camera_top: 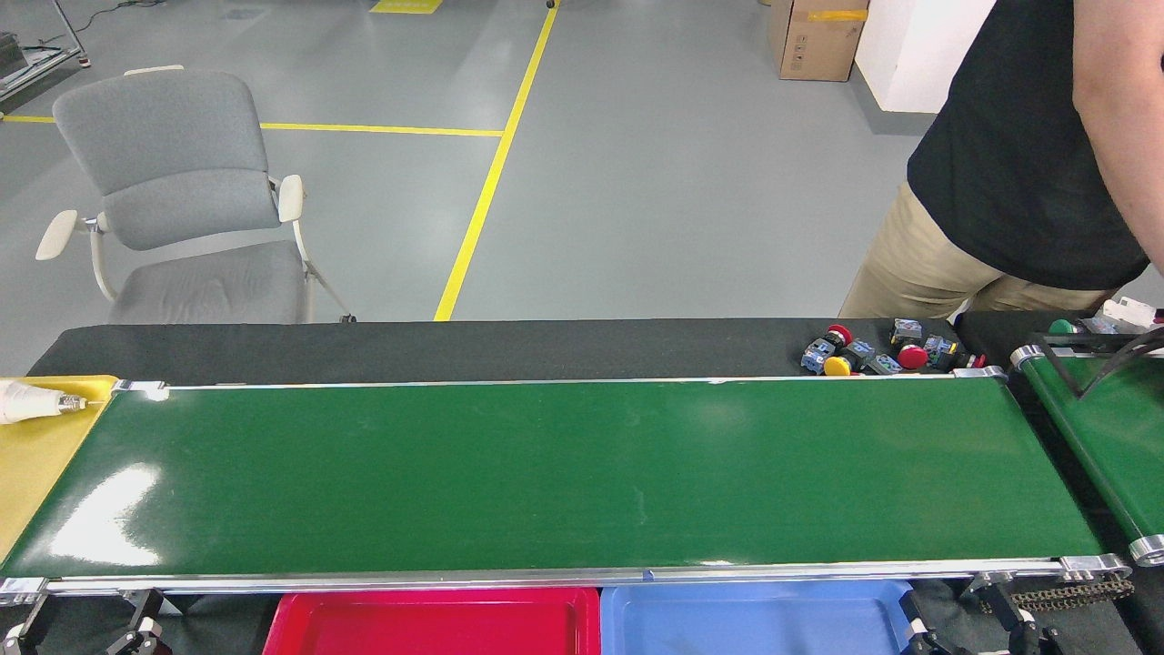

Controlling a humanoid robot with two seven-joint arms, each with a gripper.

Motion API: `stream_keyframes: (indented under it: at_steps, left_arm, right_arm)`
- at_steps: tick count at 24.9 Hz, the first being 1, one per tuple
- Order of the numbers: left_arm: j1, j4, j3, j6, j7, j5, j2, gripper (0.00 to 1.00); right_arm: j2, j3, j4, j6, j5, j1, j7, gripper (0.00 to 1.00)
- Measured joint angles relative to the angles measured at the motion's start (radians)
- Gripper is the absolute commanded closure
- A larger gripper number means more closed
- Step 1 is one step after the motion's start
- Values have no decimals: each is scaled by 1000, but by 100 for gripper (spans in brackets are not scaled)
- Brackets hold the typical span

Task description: Pick switch part from conveyor to tray

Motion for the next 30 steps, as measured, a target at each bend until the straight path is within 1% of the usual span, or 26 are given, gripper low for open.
stream_keyframes:
  at_steps: [4, 9, 15, 23, 30]
  left_arm:
    - [45, 4, 9, 1, 0, 0, -2, 0]
    - [51, 2, 24, 3, 0, 0, -2, 0]
    - [51, -1, 34, 4, 0, 0, -5, 0]
    - [63, -45, 62, 7, 0, 0, -82, 0]
    - [78, -64, 63, 7, 1, 0, -103, 0]
  right_arm:
    - [0, 0, 0, -9, 0, 0, 0, 1]
    - [-1, -16, 0, -10, -13, 0, -2, 1]
    - [-1, -21, 0, -11, -16, 0, -48, 1]
    - [-9, -25, 1, -11, -16, 0, -52, 1]
    - [-9, -23, 1, -13, -16, 0, -52, 1]
